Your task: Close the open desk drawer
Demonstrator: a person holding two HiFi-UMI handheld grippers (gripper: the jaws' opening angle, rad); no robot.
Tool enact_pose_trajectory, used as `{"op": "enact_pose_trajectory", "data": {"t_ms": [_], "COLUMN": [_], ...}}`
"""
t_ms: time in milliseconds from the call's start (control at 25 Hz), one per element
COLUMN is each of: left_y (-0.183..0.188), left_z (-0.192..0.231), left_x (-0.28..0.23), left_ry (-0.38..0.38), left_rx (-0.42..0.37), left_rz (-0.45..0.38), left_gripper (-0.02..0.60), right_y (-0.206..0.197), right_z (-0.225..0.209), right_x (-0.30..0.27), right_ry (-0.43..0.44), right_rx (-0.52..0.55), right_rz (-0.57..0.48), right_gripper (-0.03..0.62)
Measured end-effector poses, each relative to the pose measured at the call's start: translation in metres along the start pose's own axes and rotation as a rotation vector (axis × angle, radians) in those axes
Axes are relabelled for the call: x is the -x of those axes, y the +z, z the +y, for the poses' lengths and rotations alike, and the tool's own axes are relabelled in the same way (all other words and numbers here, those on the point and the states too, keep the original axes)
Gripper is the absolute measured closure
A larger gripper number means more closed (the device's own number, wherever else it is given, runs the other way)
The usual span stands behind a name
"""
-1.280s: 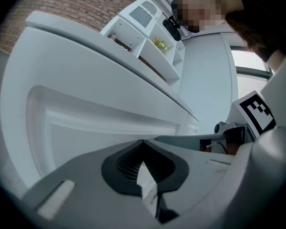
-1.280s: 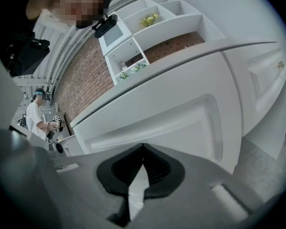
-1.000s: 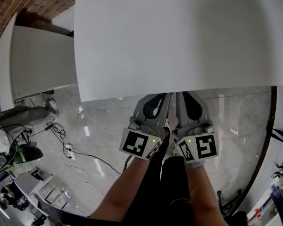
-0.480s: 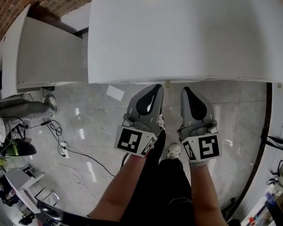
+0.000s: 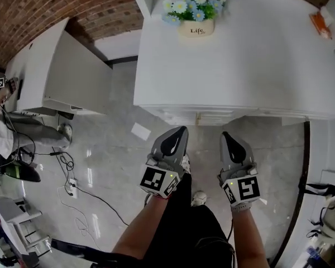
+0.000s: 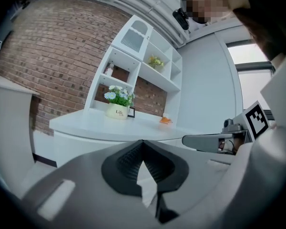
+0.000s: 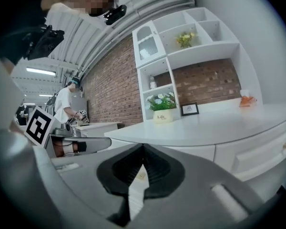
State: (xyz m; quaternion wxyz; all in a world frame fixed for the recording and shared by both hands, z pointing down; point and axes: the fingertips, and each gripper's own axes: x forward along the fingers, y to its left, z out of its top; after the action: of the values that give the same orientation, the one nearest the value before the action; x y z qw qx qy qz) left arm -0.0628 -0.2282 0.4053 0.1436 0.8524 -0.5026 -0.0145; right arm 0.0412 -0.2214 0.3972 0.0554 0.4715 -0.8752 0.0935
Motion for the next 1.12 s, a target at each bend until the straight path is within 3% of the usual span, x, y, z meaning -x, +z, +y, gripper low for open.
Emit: {"op": "enact_pose_trajectory", "data": {"t_ms": [480,920,1120], "left_y": [0.09,0.147,0.165], "left_z": [-0.044,-0.077,-0.085], "left_x": [0.055,0.103,0.124], "left_ry": [-0.025,-0.053,-0.028], "left_rx": [-0.012,-0.037,-0.058], "left_rz": [-0.061,-0.085,-0.104], "left_gripper": [0.58,0.58,0.58], "right_y": [0.086,0.149,0.17], "right_z": [0.021,0.032,0.041], "right_x": [0.07,0.127,0.148], "right_ry": [0.025,0.044,0.052], "right_rx": [0.032,0.01,0.03], "right_rz": [-0.057,-0.099,-0.123], "right_gripper": [0.592,0.592,0.592]}}
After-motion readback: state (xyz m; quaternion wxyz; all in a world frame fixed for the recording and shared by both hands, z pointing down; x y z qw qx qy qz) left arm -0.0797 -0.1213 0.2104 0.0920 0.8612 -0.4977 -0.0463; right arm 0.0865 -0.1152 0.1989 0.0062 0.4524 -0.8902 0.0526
